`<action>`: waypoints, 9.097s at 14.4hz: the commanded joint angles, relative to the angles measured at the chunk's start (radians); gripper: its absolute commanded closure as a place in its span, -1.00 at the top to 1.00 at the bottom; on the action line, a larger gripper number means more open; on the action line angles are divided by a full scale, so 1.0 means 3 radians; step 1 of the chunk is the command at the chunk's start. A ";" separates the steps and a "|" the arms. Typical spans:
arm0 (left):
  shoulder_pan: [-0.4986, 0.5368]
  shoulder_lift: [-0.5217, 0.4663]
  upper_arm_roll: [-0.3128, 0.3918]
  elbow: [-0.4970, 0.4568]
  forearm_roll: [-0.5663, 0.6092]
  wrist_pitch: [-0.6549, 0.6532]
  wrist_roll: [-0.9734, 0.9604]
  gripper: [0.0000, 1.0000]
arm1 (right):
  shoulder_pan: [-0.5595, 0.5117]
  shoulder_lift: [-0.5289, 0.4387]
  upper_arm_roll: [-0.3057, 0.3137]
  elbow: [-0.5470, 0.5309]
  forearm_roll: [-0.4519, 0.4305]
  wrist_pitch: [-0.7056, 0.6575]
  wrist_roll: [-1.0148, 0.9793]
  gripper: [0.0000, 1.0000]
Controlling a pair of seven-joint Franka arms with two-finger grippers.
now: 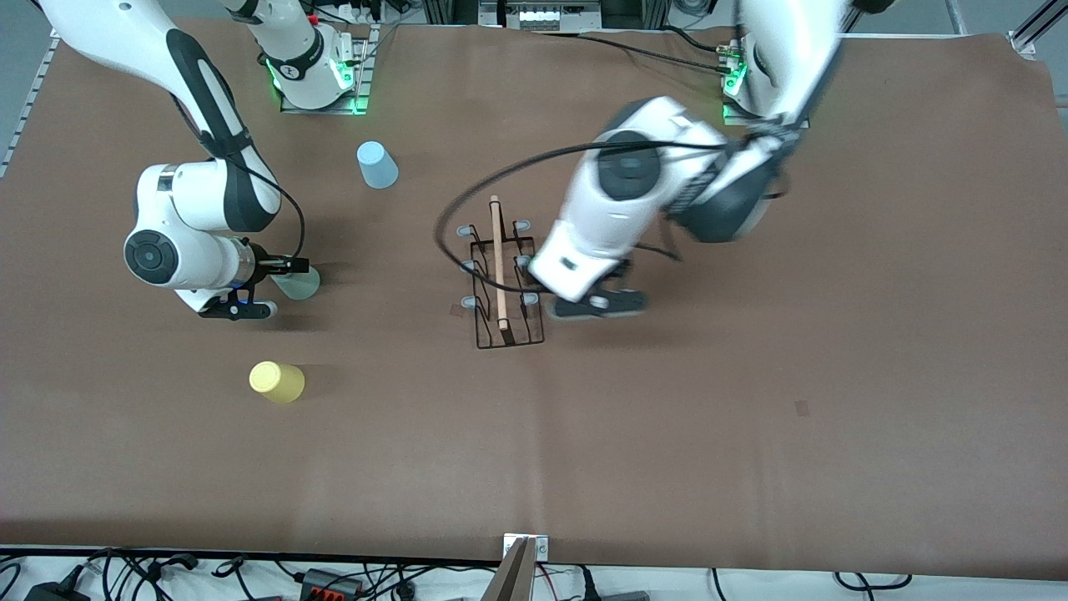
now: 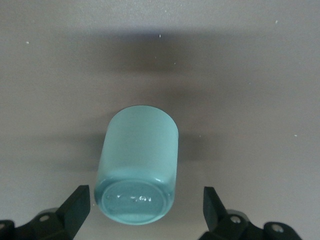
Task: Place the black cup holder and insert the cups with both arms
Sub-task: 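Lower the rack, open the left gripper while the right gripper grasps the teal cup, then lift the teal cup with the right gripper while the left gripper withdraws, then carry the teal cup to the rack and slide it onto a peg, then open the right gripper and move it to the yellow cup, then grasp the yellow cup with the right gripper and lift it, then carry the yellow cup to the rack and slide it onto a peg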
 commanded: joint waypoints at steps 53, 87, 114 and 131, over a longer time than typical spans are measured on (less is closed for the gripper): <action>0.1581 -0.1841 0.0230 -0.1592 -0.0177 -0.0193 0.1929 1.00 | 0.1842 0.0427 0.0003 0.1713 0.0880 -0.1260 0.0880 -0.81; 0.1581 -0.1836 0.0230 -0.1556 -0.0187 -0.0204 0.1929 1.00 | 0.0579 0.1327 -0.0769 0.2265 0.0598 0.0090 -0.0541 1.00; 0.1596 -0.1836 0.0230 -0.1556 -0.0187 -0.0204 0.1929 1.00 | 0.1341 0.1179 -0.0529 0.3206 0.0787 -0.1142 0.0270 -0.51; 0.1607 -0.1836 0.0230 -0.1556 -0.0187 -0.0204 0.1934 1.00 | 0.1980 0.1194 -0.0544 0.3109 0.0752 -0.1286 0.0778 -0.50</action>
